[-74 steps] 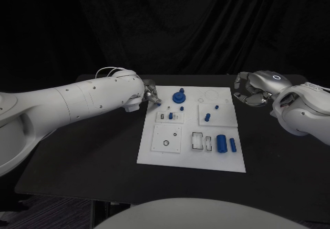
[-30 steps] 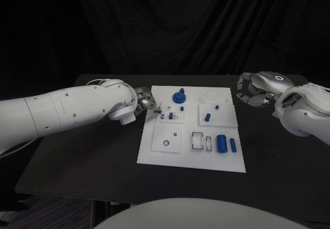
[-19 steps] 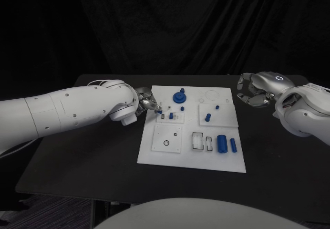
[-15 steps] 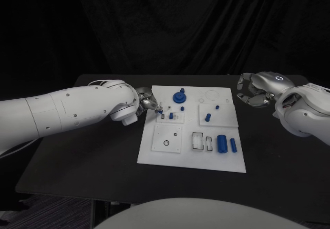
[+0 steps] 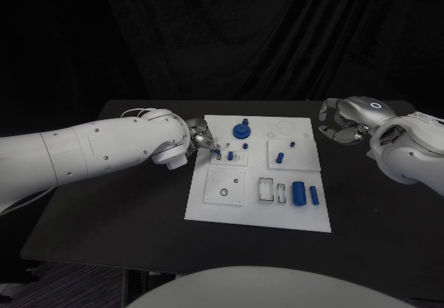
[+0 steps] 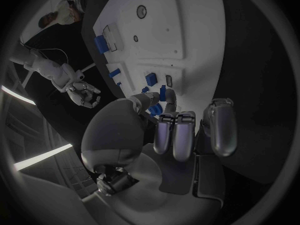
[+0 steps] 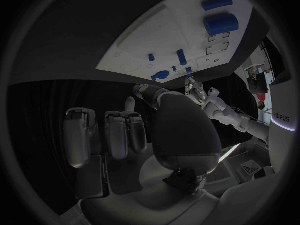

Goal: Assemble the parts on the task board

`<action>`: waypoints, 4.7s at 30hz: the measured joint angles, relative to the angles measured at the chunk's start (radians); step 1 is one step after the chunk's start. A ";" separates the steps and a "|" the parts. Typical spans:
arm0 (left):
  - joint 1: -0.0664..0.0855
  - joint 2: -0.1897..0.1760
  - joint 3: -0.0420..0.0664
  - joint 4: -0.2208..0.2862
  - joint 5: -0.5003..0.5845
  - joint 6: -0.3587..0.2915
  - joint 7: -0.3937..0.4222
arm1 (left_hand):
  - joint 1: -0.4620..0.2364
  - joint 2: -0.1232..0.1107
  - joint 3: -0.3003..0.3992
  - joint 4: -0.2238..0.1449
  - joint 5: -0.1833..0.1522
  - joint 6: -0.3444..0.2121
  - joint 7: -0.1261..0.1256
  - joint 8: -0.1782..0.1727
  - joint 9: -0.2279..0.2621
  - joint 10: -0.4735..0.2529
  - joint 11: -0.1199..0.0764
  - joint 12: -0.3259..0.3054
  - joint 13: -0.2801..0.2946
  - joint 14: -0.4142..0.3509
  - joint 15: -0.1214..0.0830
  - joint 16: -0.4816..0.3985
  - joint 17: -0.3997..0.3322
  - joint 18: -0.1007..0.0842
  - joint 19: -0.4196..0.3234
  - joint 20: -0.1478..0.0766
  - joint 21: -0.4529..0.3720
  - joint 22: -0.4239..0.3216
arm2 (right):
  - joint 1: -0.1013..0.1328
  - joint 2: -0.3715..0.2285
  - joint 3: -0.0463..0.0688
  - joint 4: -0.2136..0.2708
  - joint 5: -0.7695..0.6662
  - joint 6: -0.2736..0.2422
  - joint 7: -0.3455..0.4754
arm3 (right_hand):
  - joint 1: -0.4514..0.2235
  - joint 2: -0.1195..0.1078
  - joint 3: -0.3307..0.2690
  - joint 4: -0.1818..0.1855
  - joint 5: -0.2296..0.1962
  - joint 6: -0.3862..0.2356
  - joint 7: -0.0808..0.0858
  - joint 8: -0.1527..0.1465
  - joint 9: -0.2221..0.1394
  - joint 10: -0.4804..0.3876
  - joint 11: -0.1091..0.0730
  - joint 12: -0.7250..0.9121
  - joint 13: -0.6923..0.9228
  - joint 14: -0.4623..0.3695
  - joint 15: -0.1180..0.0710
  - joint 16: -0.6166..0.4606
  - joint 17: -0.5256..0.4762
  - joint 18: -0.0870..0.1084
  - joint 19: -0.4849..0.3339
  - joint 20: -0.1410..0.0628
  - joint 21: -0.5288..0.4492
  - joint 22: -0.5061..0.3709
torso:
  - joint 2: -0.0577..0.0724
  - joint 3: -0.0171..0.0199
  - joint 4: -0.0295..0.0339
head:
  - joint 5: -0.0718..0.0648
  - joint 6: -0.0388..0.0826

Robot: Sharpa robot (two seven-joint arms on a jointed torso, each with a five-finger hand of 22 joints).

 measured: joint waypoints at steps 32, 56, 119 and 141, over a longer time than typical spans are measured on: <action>-0.025 0.018 0.001 -0.015 -0.037 0.002 -0.011 | -0.002 0.006 -0.003 -0.003 -0.004 0.003 0.004 0.000 -0.004 0.000 0.000 0.000 0.000 0.000 0.000 0.000 0.000 0.000 -0.004 -0.004 -0.004 0.000 | 0.000 -0.003 0.000 0.002 0.000 0.004 0.000 | 0.000 0.000 -0.003 -0.003 0.000 0.004 -0.004 -0.004 -0.002 0.000 0.000 0.000 0.000 0.000 0.000 0.000 0.000 0.000 0.000 0.000 0.000 0.000 | 0.000 0.0000 0.0005 | 0.000 0.000; -0.029 0.013 0.002 -0.010 -0.066 0.015 -0.010 | 0.003 0.011 -0.005 -0.006 -0.005 0.003 0.000 -0.004 -0.006 0.000 0.000 0.000 0.000 0.000 0.000 0.000 0.000 0.000 -0.004 -0.004 -0.008 0.000 | 0.000 -0.002 0.000 0.001 0.000 0.010 -0.003 | 0.005 0.005 0.000 -0.006 0.000 0.007 0.000 -0.004 -0.004 0.000 0.000 0.000 0.000 0.000 0.000 0.000 0.000 0.000 0.000 0.000 0.000 -0.001 | -0.001 -0.0003 0.0001 | 0.002 0.000; -0.044 -0.012 0.000 -0.033 -0.266 -0.402 0.315 | -0.069 0.118 -0.514 0.207 -0.005 -0.210 0.050 0.066 0.019 -0.002 0.042 0.000 0.000 -0.001 0.037 0.000 0.000 0.000 -0.021 0.028 -0.007 0.000 | -0.002 -0.012 0.000 0.005 0.000 0.020 -0.007 | 0.013 0.005 -0.002 -0.015 0.000 0.011 0.004 -0.008 -0.008 0.000 0.000 0.000 -0.001 0.000 0.000 0.000 0.000 0.000 0.000 0.000 0.000 0.000 | 0.000 -0.0006 0.0012 | 0.003 0.000; -0.044 0.128 0.000 -0.160 -0.623 -0.317 0.528 | 0.483 -0.023 -0.240 -0.105 -0.080 -0.266 -0.027 -0.190 -0.590 -0.924 0.120 -1.243 -0.678 -0.193 0.107 -0.202 -0.104 0.039 -0.213 0.095 -0.110 0.001 | -0.002 0.004 0.000 0.001 0.015 0.020 -0.004 | 0.013 0.005 -0.006 -0.011 0.000 0.011 0.004 -0.012 -0.009 0.000 0.000 0.000 0.000 0.000 0.000 0.000 0.000 0.000 0.000 0.000 -0.009 0.000 | 0.002 -0.0011 -0.0015 | -0.013 0.000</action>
